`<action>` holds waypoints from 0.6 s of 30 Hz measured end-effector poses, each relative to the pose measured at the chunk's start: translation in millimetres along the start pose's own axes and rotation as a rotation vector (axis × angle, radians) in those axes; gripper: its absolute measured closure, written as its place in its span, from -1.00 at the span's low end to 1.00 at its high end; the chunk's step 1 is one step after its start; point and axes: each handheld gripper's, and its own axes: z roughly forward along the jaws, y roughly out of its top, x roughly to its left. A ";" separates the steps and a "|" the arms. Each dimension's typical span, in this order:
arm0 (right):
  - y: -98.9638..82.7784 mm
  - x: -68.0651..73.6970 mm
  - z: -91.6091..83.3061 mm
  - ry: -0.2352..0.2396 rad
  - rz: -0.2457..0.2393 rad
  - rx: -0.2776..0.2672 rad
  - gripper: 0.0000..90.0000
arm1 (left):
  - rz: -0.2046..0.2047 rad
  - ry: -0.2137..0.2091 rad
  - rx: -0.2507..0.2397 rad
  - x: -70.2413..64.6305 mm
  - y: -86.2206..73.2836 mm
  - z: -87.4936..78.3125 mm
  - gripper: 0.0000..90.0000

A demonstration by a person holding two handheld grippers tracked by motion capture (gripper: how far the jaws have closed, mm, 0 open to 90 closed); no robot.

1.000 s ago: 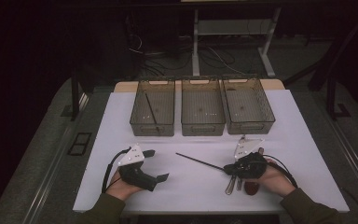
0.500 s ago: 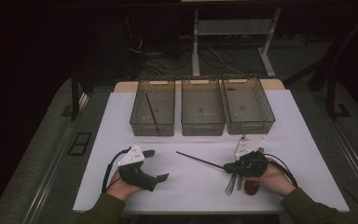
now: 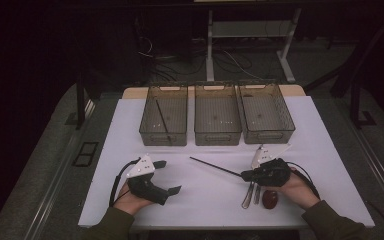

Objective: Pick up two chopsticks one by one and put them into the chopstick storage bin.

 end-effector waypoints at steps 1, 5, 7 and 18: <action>0.6 0.1 -1.0 0.000 0.005 -0.003 0.87 | 0.000 0.001 0.001 0.0 0.0 0.1 -1.00; 3.7 0.2 -4.5 -0.003 0.006 -0.023 0.87 | -0.001 -0.001 0.001 0.0 0.0 0.5 -1.00; 5.7 0.5 -5.9 -0.004 0.005 -0.027 0.87 | -0.001 -0.002 0.001 0.0 -0.1 0.8 -1.00; 17.6 0.4 -10.5 -0.017 0.023 -0.052 0.87 | -0.002 -0.010 0.000 -1.1 -0.6 1.5 -1.00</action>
